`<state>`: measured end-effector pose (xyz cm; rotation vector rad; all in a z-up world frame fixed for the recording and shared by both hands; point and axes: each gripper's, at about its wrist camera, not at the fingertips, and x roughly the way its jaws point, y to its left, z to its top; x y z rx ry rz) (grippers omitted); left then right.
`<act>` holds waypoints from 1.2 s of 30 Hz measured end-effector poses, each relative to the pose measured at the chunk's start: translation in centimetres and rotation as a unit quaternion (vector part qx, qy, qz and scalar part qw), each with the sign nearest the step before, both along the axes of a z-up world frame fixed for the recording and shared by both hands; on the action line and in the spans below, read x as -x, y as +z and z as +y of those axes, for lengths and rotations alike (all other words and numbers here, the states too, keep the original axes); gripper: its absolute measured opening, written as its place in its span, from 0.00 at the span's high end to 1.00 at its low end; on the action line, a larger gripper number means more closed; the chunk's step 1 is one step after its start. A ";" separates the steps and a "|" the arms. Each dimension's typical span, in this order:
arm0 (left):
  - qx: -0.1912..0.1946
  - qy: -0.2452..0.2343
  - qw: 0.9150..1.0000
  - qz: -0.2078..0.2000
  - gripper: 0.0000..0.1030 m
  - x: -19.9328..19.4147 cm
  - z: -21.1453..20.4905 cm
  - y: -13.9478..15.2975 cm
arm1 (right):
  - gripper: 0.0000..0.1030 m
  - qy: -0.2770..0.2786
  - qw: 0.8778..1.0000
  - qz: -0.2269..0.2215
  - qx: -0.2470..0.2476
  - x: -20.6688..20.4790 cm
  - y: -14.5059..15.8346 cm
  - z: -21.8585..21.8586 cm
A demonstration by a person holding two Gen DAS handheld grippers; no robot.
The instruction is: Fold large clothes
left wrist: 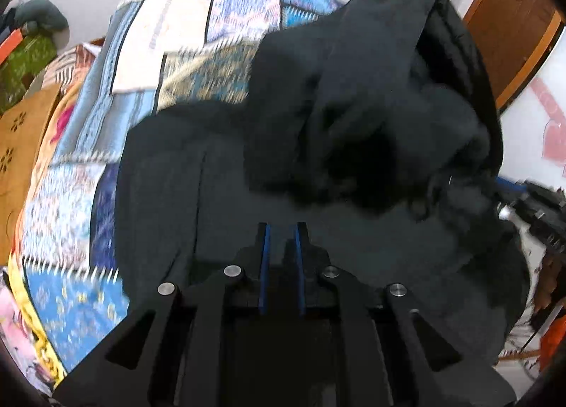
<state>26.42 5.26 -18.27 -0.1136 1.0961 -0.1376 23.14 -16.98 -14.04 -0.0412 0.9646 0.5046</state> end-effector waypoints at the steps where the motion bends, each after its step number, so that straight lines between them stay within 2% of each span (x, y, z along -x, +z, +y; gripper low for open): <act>1: -0.006 0.001 1.000 0.008 0.88 0.3 0.2 -0.4 | 0.85 0.000 1.000 0.001 0.003 0.2 0.2 -0.5; 3: -0.009 0.004 1.000 0.013 0.88 0.9 0.8 -0.5 | 0.85 0.002 1.000 0.005 0.005 0.4 0.7 -1.2; 6: -0.010 0.005 1.000 0.001 0.88 1.3 1.2 0.9 | 0.77 -0.005 1.000 -0.005 0.003 0.1 2.1 -2.2; 8: -0.009 0.005 1.000 -0.016 0.82 1.2 1.1 2.4 | 0.69 -0.016 1.000 -0.012 0.001 0.0 2.8 -2.6; 10: -0.006 0.002 0.999 -0.036 0.66 1.0 0.8 3.9 | 0.61 -0.026 0.999 -0.018 -0.014 -0.7 3.7 -3.0; 11: -0.005 -0.002 0.999 -0.050 0.63 0.7 0.5 4.7 | 0.60 -0.029 0.999 -0.021 -0.022 -0.6 3.8 -3.2; 15: -0.020 -0.024 0.996 -0.082 0.60 -1.4 -1.6 7.5 | 0.53 -0.038 0.998 -0.020 -0.052 -2.1 4.5 -3.2; 19: -0.024 -0.038 0.994 -0.097 0.56 -4.9 -3.5 8.8 | 0.53 -0.051 0.997 -0.016 -0.053 -4.3 4.5 -2.7; 21: -0.022 -0.045 0.994 -0.094 0.55 -6.9 -4.4 8.8 | 0.53 -0.055 0.997 -0.004 -0.058 -5.5 3.8 -2.7; 25: -0.025 -0.075 0.995 -0.068 0.55 -10.9 -6.5 7.4 | 0.53 -0.072 0.992 0.054 -0.088 -8.8 1.4 -2.8; 28: -0.051 -0.091 0.993 -0.048 0.55 -13.5 -7.9 5.3 | 0.53 -0.078 0.989 0.082 -0.096 -10.4 -0.2 -2.6; 31: -0.091 -0.079 0.992 -0.035 0.55 -15.2 -8.4 3.1 | 0.53 -0.088 0.985 0.106 -0.099 -12.2 -2.4 -2.6; 33: -0.083 -0.075 0.993 -0.032 0.55 -15.7 -8.1 2.2 | 0.53 -0.093 0.983 0.122 -0.103 -13.1 -3.6 -2.4; 35: -0.068 -0.071 0.995 -0.029 0.55 -16.1 -7.7 1.5 | 0.62 -0.094 0.981 0.132 -0.110 -13.6 -4.2 -2.2; 36: -0.064 -0.069 0.995 -0.028 0.55 -16.2 -7.6 1.4 | 0.73 -0.094 0.980 0.133 -0.111 -13.8 -4.4 -2.0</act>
